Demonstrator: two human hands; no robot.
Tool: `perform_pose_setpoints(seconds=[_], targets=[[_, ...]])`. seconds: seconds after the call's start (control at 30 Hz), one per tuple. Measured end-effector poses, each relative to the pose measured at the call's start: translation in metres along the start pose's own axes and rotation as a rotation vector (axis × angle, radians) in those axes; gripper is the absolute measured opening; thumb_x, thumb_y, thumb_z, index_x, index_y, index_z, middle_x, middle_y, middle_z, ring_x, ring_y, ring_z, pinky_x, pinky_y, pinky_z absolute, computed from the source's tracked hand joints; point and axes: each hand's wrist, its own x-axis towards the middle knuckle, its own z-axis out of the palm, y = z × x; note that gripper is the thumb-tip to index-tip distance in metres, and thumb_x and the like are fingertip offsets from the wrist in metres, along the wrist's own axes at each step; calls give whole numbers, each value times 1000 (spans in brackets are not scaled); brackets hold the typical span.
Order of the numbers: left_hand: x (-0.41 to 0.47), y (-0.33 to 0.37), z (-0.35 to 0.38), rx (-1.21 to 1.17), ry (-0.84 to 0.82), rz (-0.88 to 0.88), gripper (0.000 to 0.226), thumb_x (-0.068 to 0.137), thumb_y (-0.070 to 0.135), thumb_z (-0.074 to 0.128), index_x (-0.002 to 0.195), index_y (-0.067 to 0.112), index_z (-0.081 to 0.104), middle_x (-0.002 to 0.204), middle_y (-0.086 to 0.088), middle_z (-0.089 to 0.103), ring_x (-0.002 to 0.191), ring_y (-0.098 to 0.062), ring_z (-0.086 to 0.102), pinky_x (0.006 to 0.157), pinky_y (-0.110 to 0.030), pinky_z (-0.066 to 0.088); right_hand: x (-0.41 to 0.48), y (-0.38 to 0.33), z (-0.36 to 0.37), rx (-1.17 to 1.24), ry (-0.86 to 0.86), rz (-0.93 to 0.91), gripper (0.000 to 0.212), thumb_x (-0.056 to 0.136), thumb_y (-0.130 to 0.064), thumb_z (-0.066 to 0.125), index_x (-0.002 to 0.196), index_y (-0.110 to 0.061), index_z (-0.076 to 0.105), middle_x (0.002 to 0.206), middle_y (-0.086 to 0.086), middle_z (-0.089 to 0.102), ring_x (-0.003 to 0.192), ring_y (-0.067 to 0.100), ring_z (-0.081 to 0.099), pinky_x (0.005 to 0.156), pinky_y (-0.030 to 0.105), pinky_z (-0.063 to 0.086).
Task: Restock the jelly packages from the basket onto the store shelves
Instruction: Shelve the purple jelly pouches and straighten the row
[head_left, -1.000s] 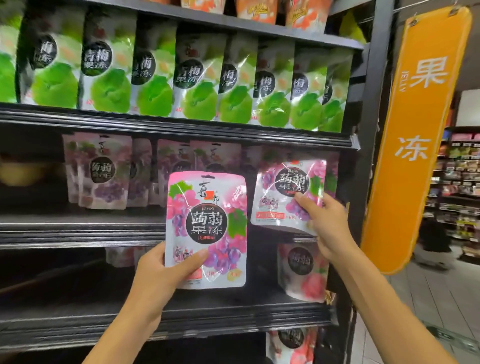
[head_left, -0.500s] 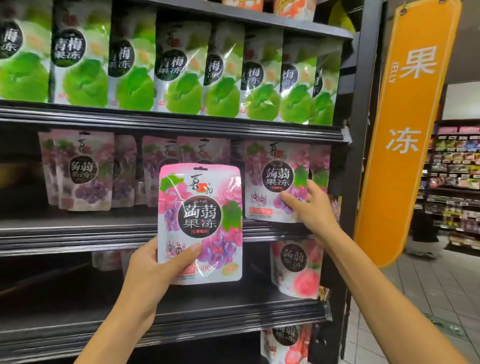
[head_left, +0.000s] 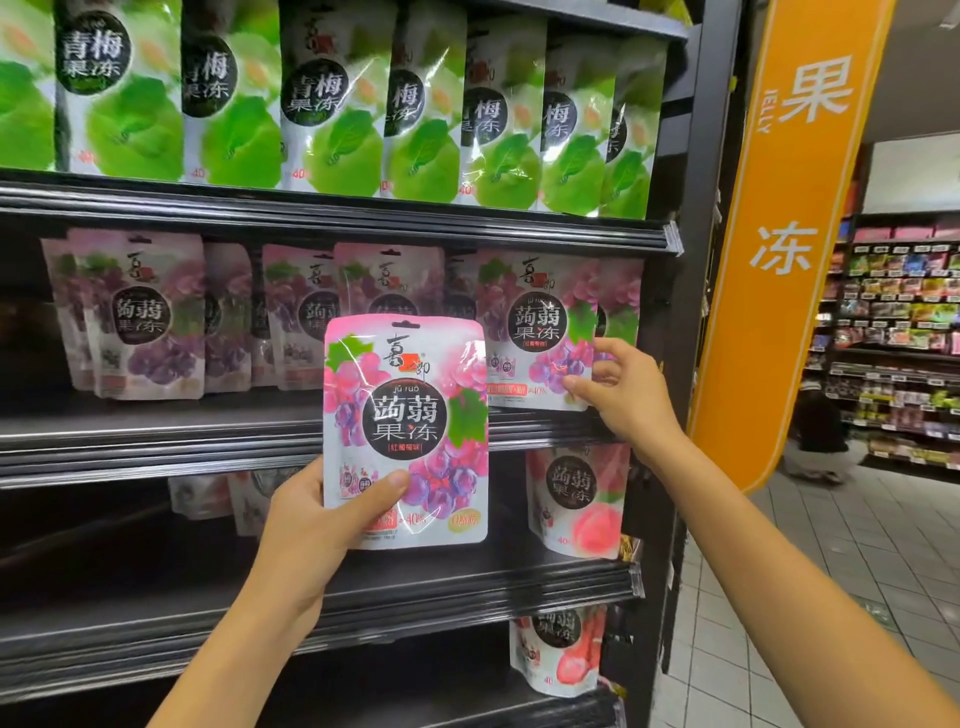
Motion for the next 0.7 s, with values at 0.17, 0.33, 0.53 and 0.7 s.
perform_pose_setpoints(seconds=[0.17,0.33,0.53,0.7], targets=[[-2,1,-5,2,10,5,43,58,39,84,98,25,75,98,-3,77,89,-20,75,65,-19,57,1,3,9,-45,13,-1,52,82,-25,79,128,-16,57,91,-4,70,89,15,67,85,33,52],[1,1,-3,2,-6,-6,48,58,37,84,101,21,73,98,-3,77,89,-20,75,64,-18,57,1,7,8,-74,3,41,61,83,-31,78,136,-17,52,93,-7,70,97,17,65,90,37,52],[7,3,9,-3,-37,-13,49,58,37,83,102,19,73,97,-4,78,89,-20,75,65,-18,57,-15,-7,1,-125,143,16,50,85,-36,74,129,-19,56,99,-8,61,92,14,59,82,31,48],[14,9,23,-16,-49,-30,51,58,38,83,104,19,73,99,-3,77,92,-21,74,74,-28,60,-52,-47,6,178,-129,17,24,91,-42,63,103,-22,69,93,-7,70,77,2,66,67,17,52]])
